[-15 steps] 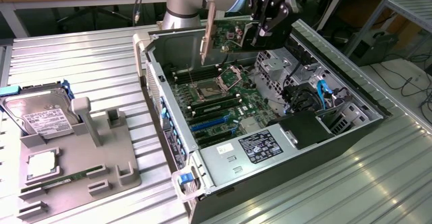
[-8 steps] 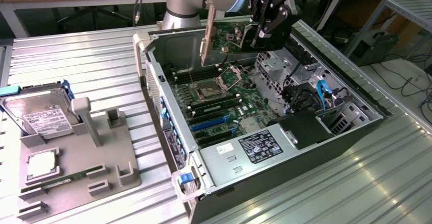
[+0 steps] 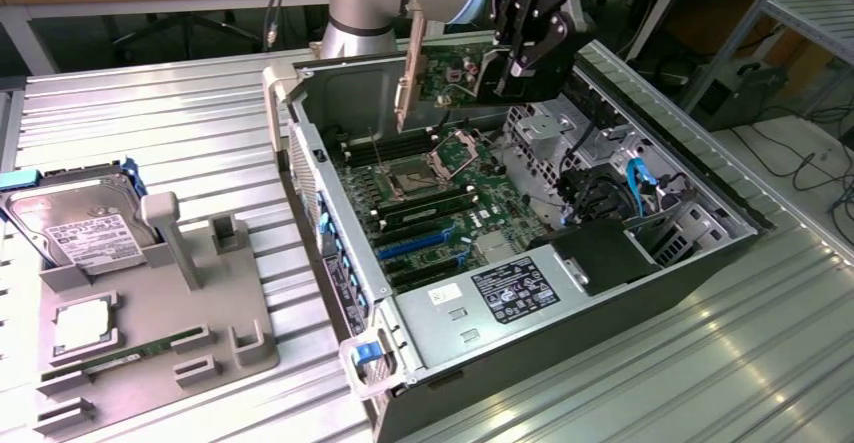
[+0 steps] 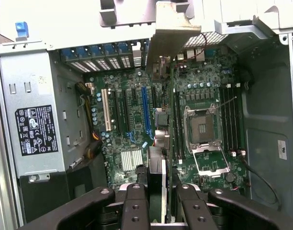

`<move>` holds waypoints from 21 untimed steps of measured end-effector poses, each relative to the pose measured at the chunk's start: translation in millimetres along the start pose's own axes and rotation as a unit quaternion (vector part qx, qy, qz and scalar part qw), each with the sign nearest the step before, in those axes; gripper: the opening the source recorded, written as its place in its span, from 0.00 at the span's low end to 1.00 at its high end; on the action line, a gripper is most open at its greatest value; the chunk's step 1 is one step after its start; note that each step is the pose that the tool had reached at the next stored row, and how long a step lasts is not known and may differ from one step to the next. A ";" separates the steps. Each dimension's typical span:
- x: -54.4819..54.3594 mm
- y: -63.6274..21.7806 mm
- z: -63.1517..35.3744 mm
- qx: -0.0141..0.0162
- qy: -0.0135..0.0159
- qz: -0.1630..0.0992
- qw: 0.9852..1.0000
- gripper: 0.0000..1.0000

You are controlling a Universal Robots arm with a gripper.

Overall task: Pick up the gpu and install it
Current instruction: 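Insert the gpu into the slot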

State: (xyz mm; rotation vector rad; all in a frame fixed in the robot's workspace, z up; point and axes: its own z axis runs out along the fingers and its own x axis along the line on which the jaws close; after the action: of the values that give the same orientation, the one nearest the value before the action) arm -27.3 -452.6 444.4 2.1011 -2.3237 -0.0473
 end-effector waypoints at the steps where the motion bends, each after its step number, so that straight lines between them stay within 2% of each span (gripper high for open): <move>1: 0.0 0.0 0.5 0.000 0.000 -0.005 1.000 0.27; 8: 0.1 -0.1 3.5 -0.004 0.001 -0.022 1.000 0.27; 21: 0.1 -0.2 5.6 -0.006 0.001 -0.023 1.000 0.27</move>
State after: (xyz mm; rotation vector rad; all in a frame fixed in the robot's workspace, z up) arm -27.3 -452.6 438.7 2.1468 -2.2680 -0.0600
